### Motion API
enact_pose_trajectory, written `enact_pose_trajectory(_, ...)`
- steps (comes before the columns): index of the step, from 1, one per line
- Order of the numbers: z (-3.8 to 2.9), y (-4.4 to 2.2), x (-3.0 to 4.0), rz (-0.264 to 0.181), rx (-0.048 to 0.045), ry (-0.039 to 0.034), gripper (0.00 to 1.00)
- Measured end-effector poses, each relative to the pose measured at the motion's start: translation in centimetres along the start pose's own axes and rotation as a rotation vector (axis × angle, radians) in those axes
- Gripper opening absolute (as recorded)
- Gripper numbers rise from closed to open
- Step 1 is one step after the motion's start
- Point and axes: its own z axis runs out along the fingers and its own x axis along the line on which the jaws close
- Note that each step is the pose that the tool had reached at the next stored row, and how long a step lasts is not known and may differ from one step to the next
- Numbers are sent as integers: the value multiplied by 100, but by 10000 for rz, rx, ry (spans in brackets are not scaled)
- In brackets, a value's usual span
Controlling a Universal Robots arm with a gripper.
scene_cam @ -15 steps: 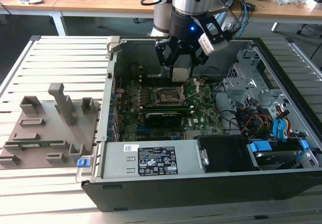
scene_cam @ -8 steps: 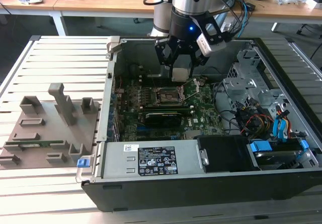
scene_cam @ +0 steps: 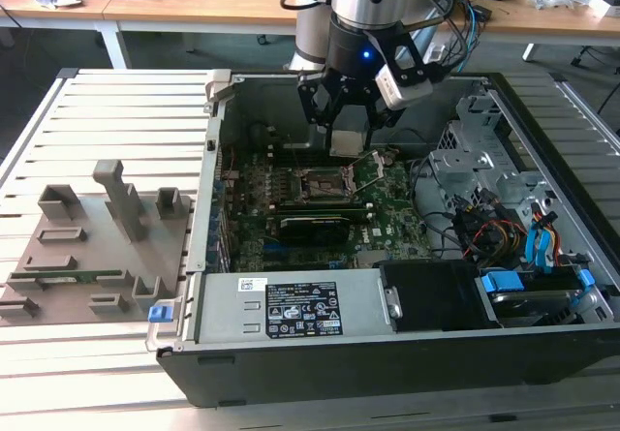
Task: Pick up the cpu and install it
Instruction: 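Place the cpu into insertion slot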
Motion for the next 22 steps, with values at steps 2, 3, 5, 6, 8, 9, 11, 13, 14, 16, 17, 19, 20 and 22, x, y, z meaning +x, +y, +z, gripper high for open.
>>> enact_pose_trajectory(2, 0, 0, 0, 83, 1, 0, 55)
enact_pose_trajectory(3, 0, 0, 0, 131, 3, 1, 55)
enact_pose_trajectory(5, 0, 0, 0, 273, 9, 1, 55)
enact_pose_trajectory(6, 0, 0, 0, 357, 11, 1, 55)
enact_pose_trajectory(8, 0, 0, 0, 451, 18, 1, 55)
enact_pose_trajectory(9, 0, 0, 0, 480, 20, 1, 55)
enact_pose_trajectory(11, 0, 0, 0, 560, 21, 1, 55)
enact_pose_trajectory(13, 0, 0, 0, 636, 21, 2, 55)
enact_pose_trajectory(14, 0, 0, 0, 673, 22, 2, 55)
enact_pose_trajectory(16, 0, 0, 0, 789, 37, 1, 55)
enact_pose_trajectory(17, 0, 0, 0, 847, 47, 0, 55)
enact_pose_trajectory(19, 0, 0, 0, 980, 51, 1, 55)
enact_pose_trajectory(20, 0, 0, 0, 1039, 54, 1, 55)
enact_pose_trajectory(22, 0, 0, 0, 1105, 56, 1, 55)
